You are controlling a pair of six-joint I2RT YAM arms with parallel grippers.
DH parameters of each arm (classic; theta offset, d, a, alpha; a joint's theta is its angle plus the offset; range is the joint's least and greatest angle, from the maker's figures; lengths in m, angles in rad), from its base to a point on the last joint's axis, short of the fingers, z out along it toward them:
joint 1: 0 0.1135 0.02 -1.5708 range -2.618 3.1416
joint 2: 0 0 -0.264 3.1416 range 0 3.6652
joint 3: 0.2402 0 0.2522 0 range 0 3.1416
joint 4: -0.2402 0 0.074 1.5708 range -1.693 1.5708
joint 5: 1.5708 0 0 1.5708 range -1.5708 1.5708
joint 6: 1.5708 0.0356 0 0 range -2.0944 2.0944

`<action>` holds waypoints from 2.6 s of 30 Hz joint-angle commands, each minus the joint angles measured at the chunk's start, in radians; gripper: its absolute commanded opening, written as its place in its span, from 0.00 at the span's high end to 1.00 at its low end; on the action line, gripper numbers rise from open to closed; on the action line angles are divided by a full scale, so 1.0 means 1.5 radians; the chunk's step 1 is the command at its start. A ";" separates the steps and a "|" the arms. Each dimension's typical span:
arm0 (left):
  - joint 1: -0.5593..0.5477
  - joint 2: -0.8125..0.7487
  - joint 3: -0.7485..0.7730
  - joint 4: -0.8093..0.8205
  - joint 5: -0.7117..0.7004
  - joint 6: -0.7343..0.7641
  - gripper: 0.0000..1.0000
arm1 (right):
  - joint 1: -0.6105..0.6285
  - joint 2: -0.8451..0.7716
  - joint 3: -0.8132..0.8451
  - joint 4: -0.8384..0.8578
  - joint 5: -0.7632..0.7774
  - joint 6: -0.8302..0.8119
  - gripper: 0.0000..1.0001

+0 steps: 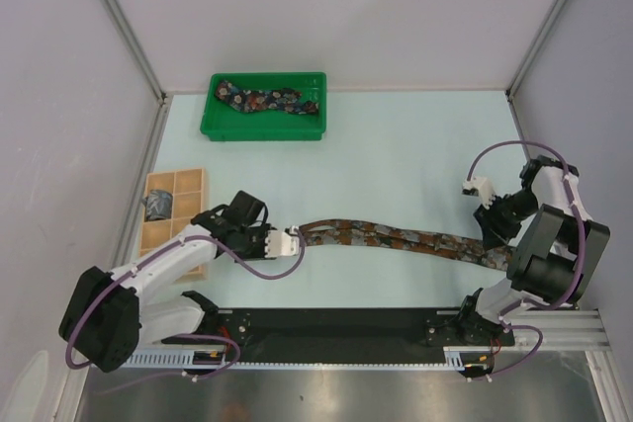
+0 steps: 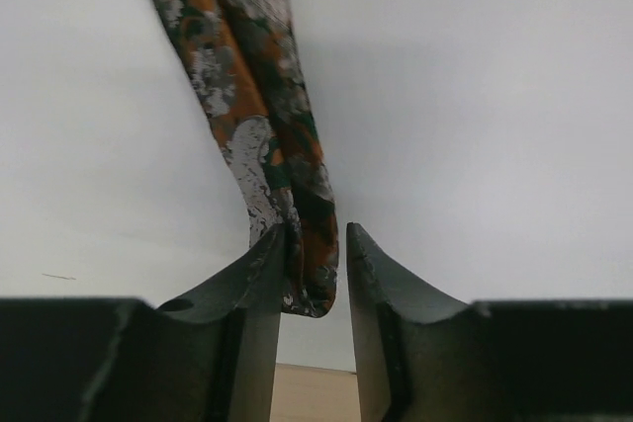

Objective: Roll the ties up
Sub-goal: Flatten out the tie at the center of the board.

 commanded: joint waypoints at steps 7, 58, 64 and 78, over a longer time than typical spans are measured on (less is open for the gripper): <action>0.014 0.053 0.019 0.018 -0.029 -0.006 0.32 | -0.014 0.021 -0.044 0.076 0.074 0.044 0.60; -0.078 0.211 0.180 0.178 0.059 -0.184 0.54 | 0.331 0.008 0.051 0.161 -0.187 0.448 0.59; -0.096 0.270 0.190 0.206 0.049 -0.190 0.57 | 0.402 0.050 0.018 0.247 -0.189 0.530 0.60; -0.098 0.266 0.178 0.218 0.036 -0.181 1.00 | 0.452 0.070 -0.043 0.277 -0.147 0.530 0.70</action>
